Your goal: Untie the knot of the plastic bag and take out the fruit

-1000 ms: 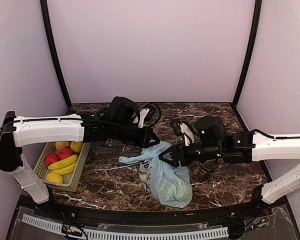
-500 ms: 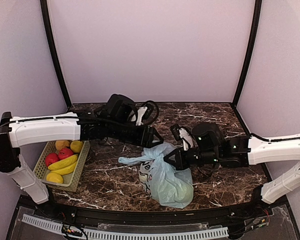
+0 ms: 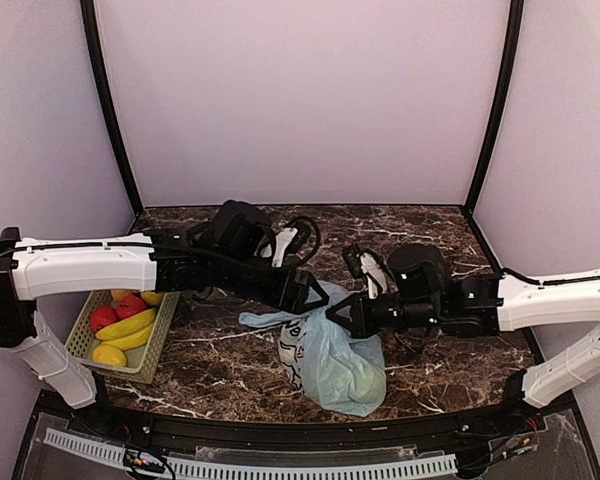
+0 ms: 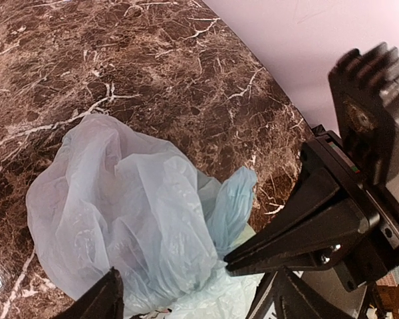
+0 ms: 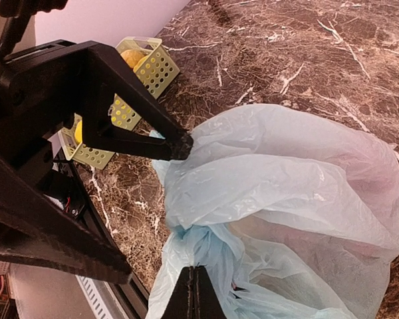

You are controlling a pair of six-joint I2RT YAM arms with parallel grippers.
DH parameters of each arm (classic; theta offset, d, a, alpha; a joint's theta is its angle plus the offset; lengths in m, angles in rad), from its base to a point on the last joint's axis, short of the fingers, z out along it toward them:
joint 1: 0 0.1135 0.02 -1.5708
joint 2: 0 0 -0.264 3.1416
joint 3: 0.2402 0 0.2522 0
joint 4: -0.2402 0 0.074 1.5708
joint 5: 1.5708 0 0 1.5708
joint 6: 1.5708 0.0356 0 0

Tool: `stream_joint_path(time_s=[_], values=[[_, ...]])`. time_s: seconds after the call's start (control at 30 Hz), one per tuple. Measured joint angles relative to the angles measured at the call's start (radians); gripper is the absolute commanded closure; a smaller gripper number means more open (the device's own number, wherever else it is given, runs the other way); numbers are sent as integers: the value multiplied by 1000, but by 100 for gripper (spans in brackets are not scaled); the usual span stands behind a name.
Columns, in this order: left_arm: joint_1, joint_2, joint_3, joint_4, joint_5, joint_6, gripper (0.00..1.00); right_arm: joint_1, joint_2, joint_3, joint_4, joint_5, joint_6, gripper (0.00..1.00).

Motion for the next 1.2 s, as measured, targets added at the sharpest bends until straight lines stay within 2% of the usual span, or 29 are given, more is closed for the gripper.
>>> stream_joint_path(time_s=[0.07, 0.17, 0.33, 0.57, 1.2], values=[[0, 14, 12, -2, -5, 10, 36, 0, 0, 0, 5, 0, 0, 100], [0, 48, 37, -2, -23, 29, 41, 0, 0, 0, 13, -5, 0, 100], [0, 81, 42, -3, -41, 35, 72, 0, 0, 0, 21, -11, 0, 100], [0, 90, 44, 11, -55, 31, 98, 0, 0, -7, 24, -13, -2, 100], [4, 77, 40, 18, -89, 37, 99, 3, -45, -55, 37, -31, -2, 100]])
